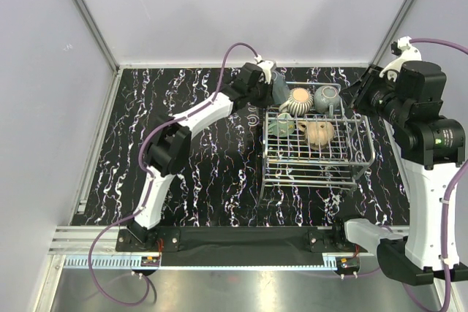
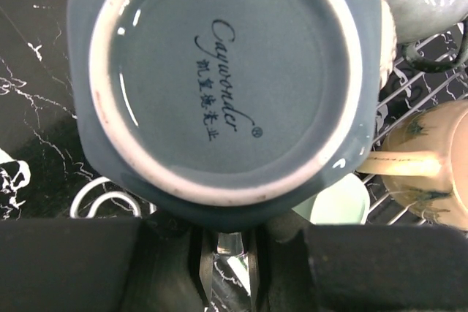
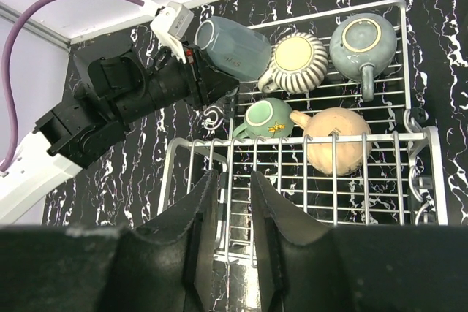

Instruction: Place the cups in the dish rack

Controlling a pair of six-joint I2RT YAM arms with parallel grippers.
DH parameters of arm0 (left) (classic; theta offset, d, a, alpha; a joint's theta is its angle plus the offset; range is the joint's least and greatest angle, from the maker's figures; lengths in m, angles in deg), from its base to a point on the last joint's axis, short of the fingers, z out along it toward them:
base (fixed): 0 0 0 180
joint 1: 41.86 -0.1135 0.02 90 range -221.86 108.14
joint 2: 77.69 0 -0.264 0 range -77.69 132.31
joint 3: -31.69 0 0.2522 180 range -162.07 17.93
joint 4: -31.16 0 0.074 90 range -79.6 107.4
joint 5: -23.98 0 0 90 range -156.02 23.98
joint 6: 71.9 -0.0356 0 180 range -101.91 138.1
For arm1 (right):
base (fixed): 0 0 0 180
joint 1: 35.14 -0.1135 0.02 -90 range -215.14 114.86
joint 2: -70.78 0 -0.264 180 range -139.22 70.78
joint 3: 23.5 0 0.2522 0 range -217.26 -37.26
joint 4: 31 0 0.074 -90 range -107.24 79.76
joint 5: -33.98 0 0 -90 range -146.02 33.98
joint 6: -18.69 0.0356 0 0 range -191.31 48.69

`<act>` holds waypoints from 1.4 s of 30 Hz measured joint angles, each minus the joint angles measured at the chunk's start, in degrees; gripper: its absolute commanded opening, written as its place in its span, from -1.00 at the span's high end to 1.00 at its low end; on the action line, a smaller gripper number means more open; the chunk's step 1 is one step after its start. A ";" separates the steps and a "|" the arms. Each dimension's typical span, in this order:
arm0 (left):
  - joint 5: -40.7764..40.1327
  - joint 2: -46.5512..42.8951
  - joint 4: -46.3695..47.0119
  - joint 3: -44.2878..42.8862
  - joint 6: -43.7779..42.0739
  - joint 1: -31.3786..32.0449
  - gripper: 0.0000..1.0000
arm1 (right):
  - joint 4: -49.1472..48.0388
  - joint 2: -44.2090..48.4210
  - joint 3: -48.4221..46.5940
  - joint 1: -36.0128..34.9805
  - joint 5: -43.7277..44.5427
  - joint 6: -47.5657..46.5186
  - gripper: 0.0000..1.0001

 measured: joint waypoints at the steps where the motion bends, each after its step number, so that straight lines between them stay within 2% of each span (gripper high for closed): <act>1: -0.33 0.04 0.28 0.00 0.02 0.20 1.00 | -0.24 0.22 0.26 0.00 0.00 0.04 0.39; 9: -2.86 1.70 3.54 -0.11 1.14 1.42 1.00 | -0.31 1.36 0.85 0.00 0.00 0.39 0.41; 14: -5.03 1.64 9.68 3.56 2.43 1.86 1.00 | -0.28 1.20 0.85 0.00 -0.02 0.42 0.42; 29: -7.89 1.62 10.84 4.48 1.33 2.49 1.00 | -0.22 0.09 0.98 0.00 -1.09 0.44 0.47; 42: -18.16 1.64 12.20 4.50 -0.24 5.81 1.00 | -0.55 0.17 1.57 0.00 -1.51 0.66 0.49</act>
